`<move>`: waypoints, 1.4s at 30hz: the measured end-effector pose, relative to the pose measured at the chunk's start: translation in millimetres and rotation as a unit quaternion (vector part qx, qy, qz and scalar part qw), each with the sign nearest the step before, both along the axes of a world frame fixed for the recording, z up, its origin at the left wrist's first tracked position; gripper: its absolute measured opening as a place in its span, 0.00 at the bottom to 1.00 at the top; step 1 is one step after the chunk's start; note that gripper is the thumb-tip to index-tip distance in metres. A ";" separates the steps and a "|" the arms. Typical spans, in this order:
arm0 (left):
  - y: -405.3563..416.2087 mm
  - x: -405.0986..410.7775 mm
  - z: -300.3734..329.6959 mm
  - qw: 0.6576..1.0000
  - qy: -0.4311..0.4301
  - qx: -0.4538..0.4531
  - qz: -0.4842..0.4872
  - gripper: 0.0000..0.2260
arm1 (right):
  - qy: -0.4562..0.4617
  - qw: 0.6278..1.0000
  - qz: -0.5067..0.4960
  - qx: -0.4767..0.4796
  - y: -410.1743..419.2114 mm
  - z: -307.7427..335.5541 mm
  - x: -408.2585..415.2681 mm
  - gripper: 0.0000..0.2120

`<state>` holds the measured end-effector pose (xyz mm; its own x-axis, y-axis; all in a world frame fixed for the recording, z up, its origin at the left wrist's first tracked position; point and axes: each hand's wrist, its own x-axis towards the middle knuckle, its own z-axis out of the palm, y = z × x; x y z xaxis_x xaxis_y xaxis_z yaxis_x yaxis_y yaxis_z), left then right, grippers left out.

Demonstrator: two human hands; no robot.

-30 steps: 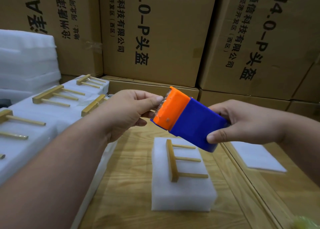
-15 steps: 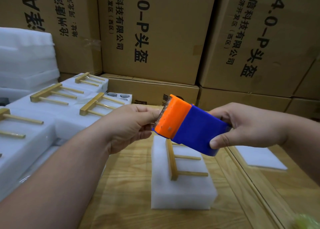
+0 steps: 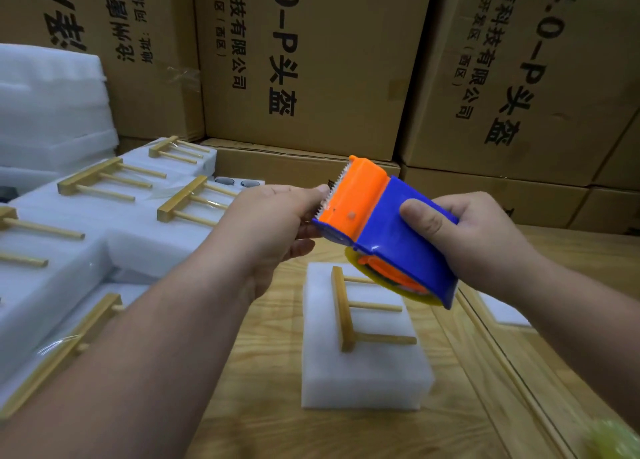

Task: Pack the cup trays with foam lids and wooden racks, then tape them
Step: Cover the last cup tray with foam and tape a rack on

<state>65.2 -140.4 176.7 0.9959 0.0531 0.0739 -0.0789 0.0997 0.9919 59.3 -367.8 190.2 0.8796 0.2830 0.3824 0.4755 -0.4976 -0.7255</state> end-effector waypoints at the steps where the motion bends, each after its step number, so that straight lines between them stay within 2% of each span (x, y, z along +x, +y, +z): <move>1: -0.2 0.5 -2.5 1.000 -0.008 0.010 0.009 0.08 | -0.014 1.000 -0.002 -0.009 -1.1 1.4 0.3 0.32; 4: 0.8 0.7 -13.1 0.997 -0.048 0.046 0.035 0.10 | -0.061 0.996 -0.003 -0.059 -6.3 6.8 -1.9 0.27; 6: 8.3 -0.1 -21.9 0.996 -0.060 0.028 0.062 0.11 | -0.077 0.990 -0.011 -0.117 -14.4 10.3 -2.3 0.25; 8: 21.3 -0.6 -31.3 0.994 -0.056 -0.016 0.093 0.13 | -0.075 0.983 -0.041 -0.160 -31.8 12.7 -0.9 0.29; 10: 29.4 -4.0 -43.8 0.993 -0.046 -0.045 0.099 0.12 | -0.028 0.983 -0.064 -0.171 -54.3 17.0 -2.2 0.35; 12: 26.7 -6.9 -60.7 0.995 -0.021 -0.053 0.087 0.11 | 0.026 0.980 -0.076 -0.181 -71.3 22.6 -3.0 0.39; 14: 15.8 -6.4 -80.0 0.995 0.020 -0.063 0.078 0.10 | 0.076 0.974 -0.075 -0.200 -77.4 29.4 1.3 0.38; 16: 5.7 -1.7 -97.6 0.987 0.077 -0.110 0.084 0.09 | 0.103 0.963 -0.079 -0.236 -71.5 37.9 10.0 0.38; 18: 0.7 2.7 -112.5 0.975 0.127 -0.155 0.094 0.07 | 0.110 0.950 -0.071 -0.283 -56.4 47.3 18.7 0.36; 21: 1.4 7.9 -133.6 0.967 0.159 -0.164 0.112 0.09 | 0.111 0.933 -0.060 -0.338 -28.1 63.0 32.6 0.30; 27: 2.0 8.0 -162.3 0.961 0.176 -0.154 0.145 0.08 | 0.096 0.895 -0.028 -0.436 25.8 85.0 66.1 0.36; 33: 2.9 13.4 -177.7 0.964 0.195 -0.058 0.171 0.11 | 0.098 0.876 0.012 -0.472 70.1 87.4 79.6 0.37; 36: 0.2 16.9 -182.5 0.967 0.200 0.020 0.157 0.14 | 0.101 0.869 0.016 -0.483 79.7 88.6 82.3 0.37; 37: -1.1 18.1 -183.9 0.967 0.196 0.043 0.157 0.14 | 0.105 0.867 0.015 -0.487 81.3 88.8 82.6 0.37; 39: -3.1 16.3 -180.1 0.966 0.189 0.085 0.153 0.05 | 0.111 0.862 0.015 -0.495 82.8 87.5 83.0 0.37; 41: -4.8 16.9 -183.2 0.959 0.185 0.158 0.143 0.23 | 0.116 0.859 0.011 -0.498 81.5 85.0 83.2 0.37; 42: -5.2 16.1 -184.1 0.953 0.172 0.200 0.153 0.25 | 0.117 0.860 0.009 -0.497 79.7 83.9 83.3 0.36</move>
<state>81.3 -145.7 -7.4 0.9076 0.3801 -0.1781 0.2919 -0.2666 0.9186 142.7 -288.1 274.1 0.8912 0.3825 -0.2440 0.3891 -0.9209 -0.0226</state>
